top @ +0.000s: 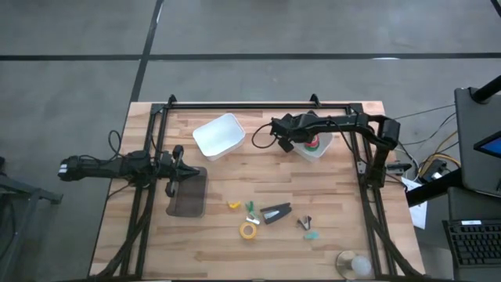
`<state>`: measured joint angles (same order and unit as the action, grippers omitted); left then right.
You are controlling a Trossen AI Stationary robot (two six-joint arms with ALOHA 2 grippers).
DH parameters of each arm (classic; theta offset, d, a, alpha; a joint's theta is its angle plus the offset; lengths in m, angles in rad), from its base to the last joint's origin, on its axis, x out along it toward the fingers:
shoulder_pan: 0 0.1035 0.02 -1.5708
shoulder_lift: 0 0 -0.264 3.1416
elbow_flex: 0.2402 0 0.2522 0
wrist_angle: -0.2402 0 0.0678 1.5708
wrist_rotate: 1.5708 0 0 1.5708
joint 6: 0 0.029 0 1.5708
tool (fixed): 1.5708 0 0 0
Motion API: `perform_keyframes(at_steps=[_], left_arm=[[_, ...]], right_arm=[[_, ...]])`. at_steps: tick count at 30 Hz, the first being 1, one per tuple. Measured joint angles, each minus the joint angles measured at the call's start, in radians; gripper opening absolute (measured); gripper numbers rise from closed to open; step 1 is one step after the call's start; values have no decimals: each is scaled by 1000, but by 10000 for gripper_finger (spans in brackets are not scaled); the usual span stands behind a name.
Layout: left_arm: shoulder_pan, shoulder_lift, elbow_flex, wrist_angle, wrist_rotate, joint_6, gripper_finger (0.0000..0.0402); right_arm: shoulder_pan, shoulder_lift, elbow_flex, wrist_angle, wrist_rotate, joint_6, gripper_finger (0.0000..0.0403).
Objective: Pick and place Stapler, Stapler remover, tape
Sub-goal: Put the orange tape into the right white bin, then put the yellow tape into the right white bin
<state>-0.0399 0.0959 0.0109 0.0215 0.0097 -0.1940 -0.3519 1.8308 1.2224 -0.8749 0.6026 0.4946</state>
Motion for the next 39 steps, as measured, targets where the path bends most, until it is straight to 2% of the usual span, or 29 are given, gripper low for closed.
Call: perform_keyframes(at_steps=[10,14,17,23,27,30,34,39], left_arm=[[0,0,0,0,0,0,12],[0,0,0,0,0,0,12],[0,0,0,0,0,0,12],[0,0,0,0,0,0,12],[0,0,0,0,0,0,12],[0,0,0,0,0,0,12],[0,0,0,0,0,0,12],[0,0,0,0,0,0,12]], right_arm=[[18,-14,0,0,-12,0,144],[73,-36,3,2,-66,-6,157],[144,-40,8,37,-153,-39,163],[342,-42,17,245,-317,-181,168],[478,-42,14,448,-475,-296,168],[563,-35,11,641,-548,-338,164],[637,11,15,797,-562,-366,160],[660,87,56,804,-561,-367,165]])
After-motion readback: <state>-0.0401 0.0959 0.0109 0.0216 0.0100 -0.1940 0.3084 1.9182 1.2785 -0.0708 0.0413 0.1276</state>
